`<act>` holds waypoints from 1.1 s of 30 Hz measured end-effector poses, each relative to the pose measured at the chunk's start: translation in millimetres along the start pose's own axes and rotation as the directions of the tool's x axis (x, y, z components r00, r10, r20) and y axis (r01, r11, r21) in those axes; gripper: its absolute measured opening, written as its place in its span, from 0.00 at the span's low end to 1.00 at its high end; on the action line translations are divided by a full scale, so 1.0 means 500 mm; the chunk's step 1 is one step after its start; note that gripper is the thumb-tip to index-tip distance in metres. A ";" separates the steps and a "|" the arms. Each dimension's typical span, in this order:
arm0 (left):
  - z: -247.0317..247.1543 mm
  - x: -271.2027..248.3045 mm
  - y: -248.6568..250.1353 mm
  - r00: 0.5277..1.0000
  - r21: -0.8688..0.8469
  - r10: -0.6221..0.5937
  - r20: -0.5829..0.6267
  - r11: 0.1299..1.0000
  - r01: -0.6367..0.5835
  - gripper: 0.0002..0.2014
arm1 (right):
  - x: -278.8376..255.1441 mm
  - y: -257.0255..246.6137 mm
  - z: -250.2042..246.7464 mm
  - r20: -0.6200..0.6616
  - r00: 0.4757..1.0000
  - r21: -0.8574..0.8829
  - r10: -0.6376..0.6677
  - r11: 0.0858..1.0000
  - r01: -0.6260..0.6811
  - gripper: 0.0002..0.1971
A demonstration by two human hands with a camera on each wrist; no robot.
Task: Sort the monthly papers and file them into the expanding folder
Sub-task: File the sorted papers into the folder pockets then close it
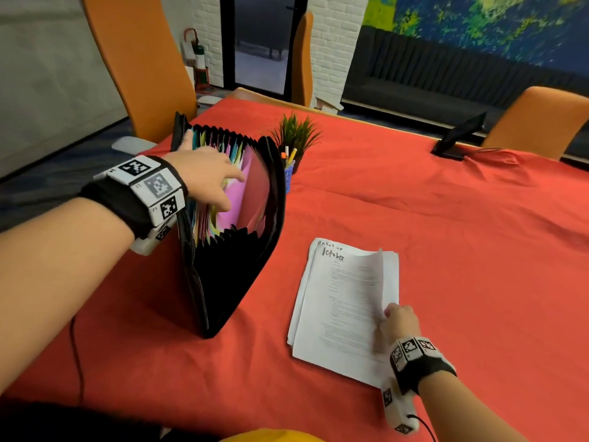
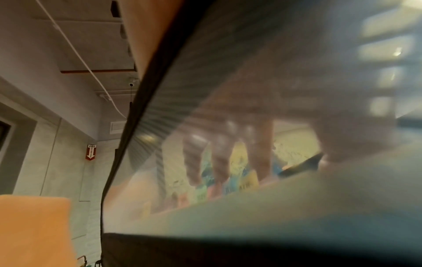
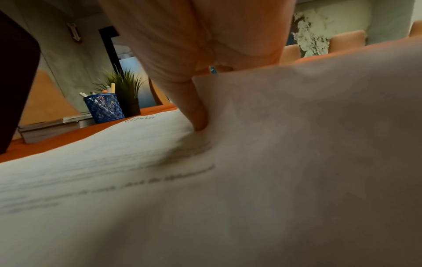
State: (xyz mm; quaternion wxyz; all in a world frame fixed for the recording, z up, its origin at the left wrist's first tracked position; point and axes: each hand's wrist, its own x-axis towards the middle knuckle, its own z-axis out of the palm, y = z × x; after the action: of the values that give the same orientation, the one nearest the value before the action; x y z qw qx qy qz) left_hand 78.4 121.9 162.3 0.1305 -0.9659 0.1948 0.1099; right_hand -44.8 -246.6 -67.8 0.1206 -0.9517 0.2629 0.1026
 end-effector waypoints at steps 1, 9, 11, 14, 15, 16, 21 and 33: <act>0.001 0.000 0.000 1.000 0.019 -0.005 0.014 1.000 0.004 0.26 | -0.003 -0.001 0.001 -0.012 1.000 -0.002 -0.008 1.000 0.008 0.11; 0.003 -0.007 -0.019 0.988 0.100 -0.151 0.036 0.984 0.147 0.19 | -0.016 -0.013 0.008 -0.041 0.987 -0.194 -0.158 0.970 0.148 0.12; 0.004 -0.006 -0.024 0.984 0.060 -0.169 0.064 0.984 0.165 0.22 | -0.023 -0.017 0.011 -0.054 0.981 -0.252 -0.189 0.953 0.170 0.13; 0.013 0.000 -0.032 0.983 -0.016 -0.176 0.051 0.984 0.177 0.22 | -0.028 -0.017 0.018 -0.053 0.972 -0.316 -0.227 0.928 0.199 0.14; 0.017 0.002 -0.036 0.983 -0.040 -0.181 0.029 0.982 0.182 0.22 | -0.028 -0.016 0.022 -0.056 0.970 -0.333 -0.238 0.920 0.206 0.15; 0.022 0.005 -0.041 0.983 -0.069 -0.181 0.005 0.981 0.181 0.21 | -0.028 -0.014 0.026 -0.062 0.968 -0.341 -0.243 0.917 0.208 0.14; 0.028 0.000 -0.048 0.970 -0.185 -0.230 -0.078 0.959 0.213 0.25 | -0.005 -0.012 0.027 -0.020 0.985 -0.165 -0.172 0.972 0.166 0.11; 0.023 -0.017 -0.032 0.946 -0.225 -0.310 -0.093 0.932 0.283 0.08 | 0.030 -0.060 -0.009 0.123 0.992 -0.290 0.003 0.957 0.033 0.14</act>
State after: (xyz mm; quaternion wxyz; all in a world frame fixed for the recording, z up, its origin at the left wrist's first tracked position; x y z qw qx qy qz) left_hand 75.4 142.4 157.2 0.0308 -0.9975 0.0417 0.0472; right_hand -16.1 -229.9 -62.2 -0.0042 -0.9531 0.2297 0.1973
